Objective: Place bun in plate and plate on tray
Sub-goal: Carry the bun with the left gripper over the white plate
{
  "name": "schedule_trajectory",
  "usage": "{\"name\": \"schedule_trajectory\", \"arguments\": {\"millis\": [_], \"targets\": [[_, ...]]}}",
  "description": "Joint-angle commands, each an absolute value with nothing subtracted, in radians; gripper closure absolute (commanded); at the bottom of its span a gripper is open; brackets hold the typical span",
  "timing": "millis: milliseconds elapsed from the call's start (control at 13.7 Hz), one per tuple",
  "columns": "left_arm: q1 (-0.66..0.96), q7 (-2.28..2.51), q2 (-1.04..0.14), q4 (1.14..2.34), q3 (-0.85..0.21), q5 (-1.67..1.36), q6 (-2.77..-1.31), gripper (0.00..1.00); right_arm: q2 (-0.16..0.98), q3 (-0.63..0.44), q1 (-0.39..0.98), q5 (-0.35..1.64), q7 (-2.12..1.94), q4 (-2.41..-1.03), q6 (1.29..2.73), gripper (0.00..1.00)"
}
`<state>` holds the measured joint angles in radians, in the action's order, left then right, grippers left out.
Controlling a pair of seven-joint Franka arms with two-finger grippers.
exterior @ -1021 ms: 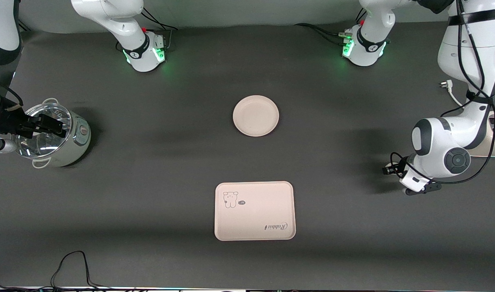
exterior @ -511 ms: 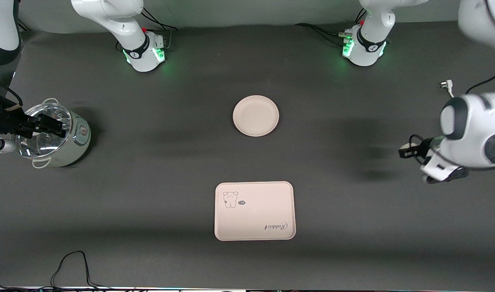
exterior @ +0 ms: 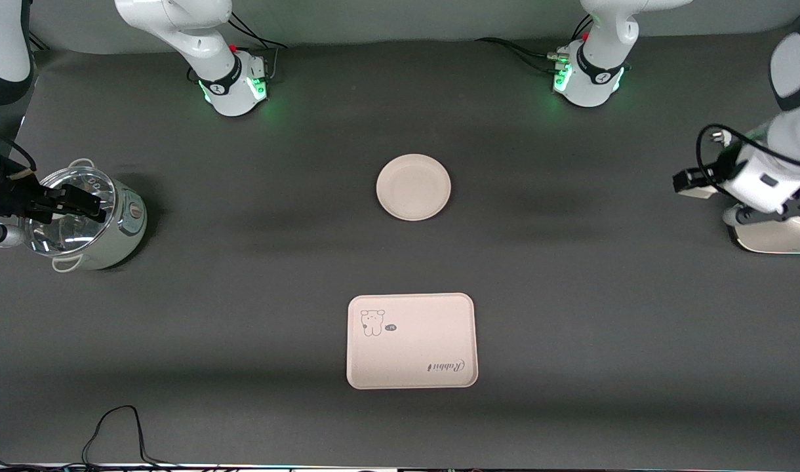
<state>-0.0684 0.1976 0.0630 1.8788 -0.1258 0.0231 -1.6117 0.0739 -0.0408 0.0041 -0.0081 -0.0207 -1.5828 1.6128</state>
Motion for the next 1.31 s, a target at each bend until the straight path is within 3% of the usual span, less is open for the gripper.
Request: {"name": "schedule_trajectory", "arguments": {"millis": [0,365,803,1094,1240], "targets": [[-0.043,0.401,0.066,1.867,-0.291,0.023,-1.611,0.39,0.060,-0.049,0.012,-0.018,-0.037,-1.592,1.620,0.00],[0.055,0.841,-0.096,1.753,-0.524,-0.063,-1.696,0.39,0.060,-0.049,0.012,-0.018,-0.038,-1.592,1.621,0.00],[0.296,1.086,-0.336,1.785,-0.526,-0.055,-1.977,0.36,0.060,-0.051,0.012,-0.018,-0.038,-1.592,1.621,0.00],[0.359,1.135,-0.420,1.955,-0.525,-0.052,-2.293,0.34,0.061,-0.051,0.012,-0.018,-0.038,-1.594,1.621,0.00],[0.394,1.178,-0.466,1.986,-0.519,-0.034,-2.365,0.34,0.061,-0.051,0.012,-0.018,-0.038,-1.594,1.621,0.00]]}}
